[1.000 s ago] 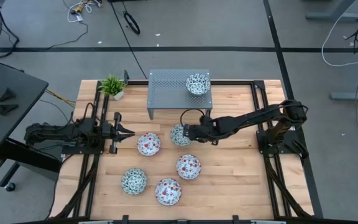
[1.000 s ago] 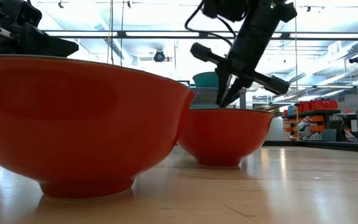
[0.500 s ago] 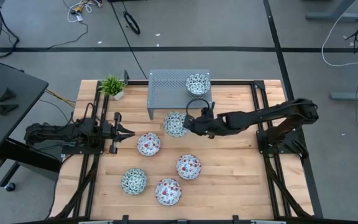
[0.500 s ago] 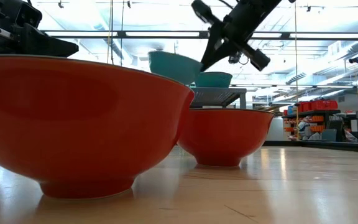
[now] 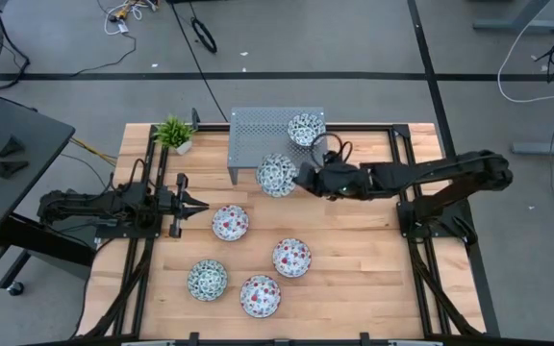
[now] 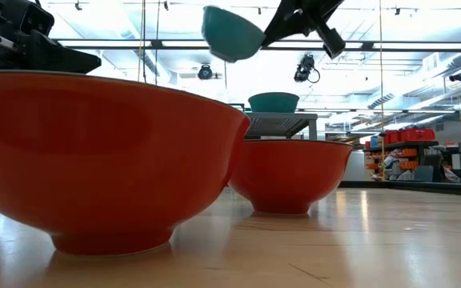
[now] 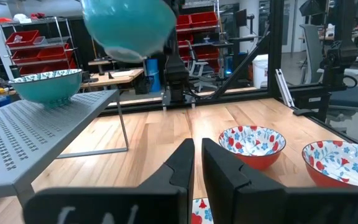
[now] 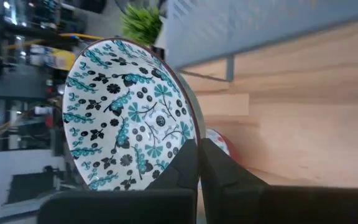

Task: Pick & Place Mini bowls
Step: Stack the top blue and white patterned bowl on top of the other blue and white patterned bowl on the shelf

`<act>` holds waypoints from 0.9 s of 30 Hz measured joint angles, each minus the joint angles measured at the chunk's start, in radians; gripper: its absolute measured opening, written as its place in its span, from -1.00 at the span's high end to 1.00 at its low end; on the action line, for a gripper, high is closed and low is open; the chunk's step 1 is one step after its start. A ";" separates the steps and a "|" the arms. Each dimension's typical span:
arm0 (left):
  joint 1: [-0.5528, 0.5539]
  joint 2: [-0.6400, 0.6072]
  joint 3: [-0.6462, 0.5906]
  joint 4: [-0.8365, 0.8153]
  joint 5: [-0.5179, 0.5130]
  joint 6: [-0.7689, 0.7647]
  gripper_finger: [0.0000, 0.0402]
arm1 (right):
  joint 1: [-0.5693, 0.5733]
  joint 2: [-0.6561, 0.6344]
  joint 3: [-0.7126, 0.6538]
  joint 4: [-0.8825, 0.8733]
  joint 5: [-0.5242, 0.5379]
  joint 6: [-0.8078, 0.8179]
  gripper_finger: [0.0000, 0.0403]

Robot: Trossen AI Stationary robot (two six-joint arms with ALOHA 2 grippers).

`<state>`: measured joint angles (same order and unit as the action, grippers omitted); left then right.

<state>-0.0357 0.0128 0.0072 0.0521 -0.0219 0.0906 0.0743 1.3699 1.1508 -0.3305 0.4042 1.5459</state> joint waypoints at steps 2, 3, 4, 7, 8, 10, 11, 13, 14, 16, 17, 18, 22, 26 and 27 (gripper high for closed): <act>0.000 0.000 0.000 0.000 0.000 0.000 0.82 | -0.011 -0.017 0.016 -0.018 -0.002 -0.023 1.00; 0.000 0.000 0.000 0.000 0.000 0.000 0.82 | -0.017 -0.022 0.034 -0.038 -0.005 -0.038 1.00; 0.000 0.000 0.000 0.000 0.000 0.000 0.82 | -0.024 -0.026 0.058 -0.062 -0.010 -0.057 1.00; 0.000 0.000 0.000 0.000 0.000 0.000 0.82 | -0.049 -0.031 0.130 -0.100 -0.025 -0.127 1.00; 0.000 0.000 0.000 0.000 0.000 0.000 0.82 | -0.059 -0.031 0.152 -0.109 -0.038 -0.149 1.00; 0.000 0.000 0.000 0.000 0.000 0.000 0.82 | -0.082 -0.031 0.194 -0.125 -0.060 -0.187 1.00; 0.000 0.000 0.000 0.000 0.000 0.000 0.82 | -0.094 -0.031 0.214 -0.133 -0.066 -0.202 1.00; 0.000 0.000 0.000 0.000 0.000 0.000 0.82 | -0.118 -0.031 0.254 -0.160 -0.079 -0.224 1.00; 0.000 0.000 0.000 0.000 0.000 0.000 0.82 | -0.131 -0.031 0.274 -0.178 -0.085 -0.238 1.00; 0.000 0.000 0.000 0.000 0.000 0.000 0.82 | -0.155 -0.031 0.311 -0.222 -0.094 -0.258 1.00; 0.000 0.000 0.000 0.000 0.000 0.000 0.82 | -0.167 -0.031 0.330 -0.241 -0.100 -0.267 1.00; 0.000 0.000 0.000 0.000 0.000 0.000 0.82 | -0.179 -0.031 0.348 -0.255 -0.103 -0.276 1.00; 0.000 0.000 0.000 0.000 0.000 0.000 0.82 | -0.230 -0.031 0.410 -0.324 -0.110 -0.314 1.00; 0.000 0.000 0.000 0.000 0.000 0.000 0.82 | -0.293 -0.030 0.451 -0.385 -0.137 -0.333 1.00; 0.000 0.000 0.000 0.000 0.000 0.000 0.82 | -0.309 -0.030 0.456 -0.395 -0.144 -0.335 1.00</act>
<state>-0.0359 0.0128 0.0071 0.0521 -0.0216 0.0903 -0.2347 1.3396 1.6065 -0.7257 0.2598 1.2108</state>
